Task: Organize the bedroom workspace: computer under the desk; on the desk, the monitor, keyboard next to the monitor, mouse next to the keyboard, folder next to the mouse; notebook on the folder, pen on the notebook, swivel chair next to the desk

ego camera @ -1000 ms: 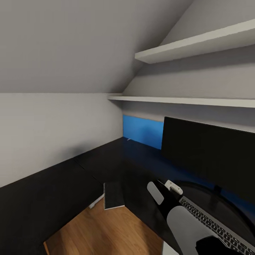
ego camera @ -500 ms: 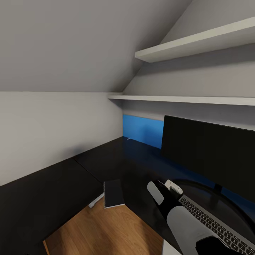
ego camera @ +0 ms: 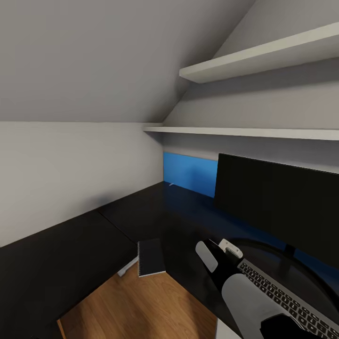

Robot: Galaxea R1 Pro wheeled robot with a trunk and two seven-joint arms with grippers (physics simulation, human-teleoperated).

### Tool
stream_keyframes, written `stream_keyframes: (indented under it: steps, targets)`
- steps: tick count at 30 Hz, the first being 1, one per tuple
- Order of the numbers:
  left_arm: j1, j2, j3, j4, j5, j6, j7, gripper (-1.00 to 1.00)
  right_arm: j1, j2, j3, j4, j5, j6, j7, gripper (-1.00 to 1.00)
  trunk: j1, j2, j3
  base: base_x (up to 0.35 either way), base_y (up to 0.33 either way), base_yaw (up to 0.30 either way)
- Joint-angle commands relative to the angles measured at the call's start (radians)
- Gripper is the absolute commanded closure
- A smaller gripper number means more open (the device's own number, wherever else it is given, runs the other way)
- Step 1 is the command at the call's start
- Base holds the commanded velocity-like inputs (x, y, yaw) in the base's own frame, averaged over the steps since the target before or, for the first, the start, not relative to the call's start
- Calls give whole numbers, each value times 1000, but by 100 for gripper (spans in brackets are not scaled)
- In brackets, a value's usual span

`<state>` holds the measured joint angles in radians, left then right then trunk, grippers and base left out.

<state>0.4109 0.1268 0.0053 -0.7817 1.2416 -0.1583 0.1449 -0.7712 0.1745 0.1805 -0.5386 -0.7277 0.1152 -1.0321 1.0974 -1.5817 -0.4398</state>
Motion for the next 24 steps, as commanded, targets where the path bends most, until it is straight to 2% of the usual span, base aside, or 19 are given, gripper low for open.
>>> stream_keyframes:
  steps: [1,15,19,24]
  targets:
    - [1,0,-2,-3,8,-3,4,-100,-1,0,2,-1,-3,7,-6,100,0,-1,-1,0,0,0]
    - [1,0,-2,-3,8,-3,4,-100,-1,0,2,-1,-3,7,-6,100,0,-1,-1,0,0,0]
    - [1,2,0,-7,5,-2,3,-100,-1,0,-1,10,-2,10,-8,100,15,-29,-14,0,0,0]
    - [2,2,0,-9,4,-1,1,-100,-2,0,-2,17,-2,13,-9,100,15,-29,-14,0,0,0]
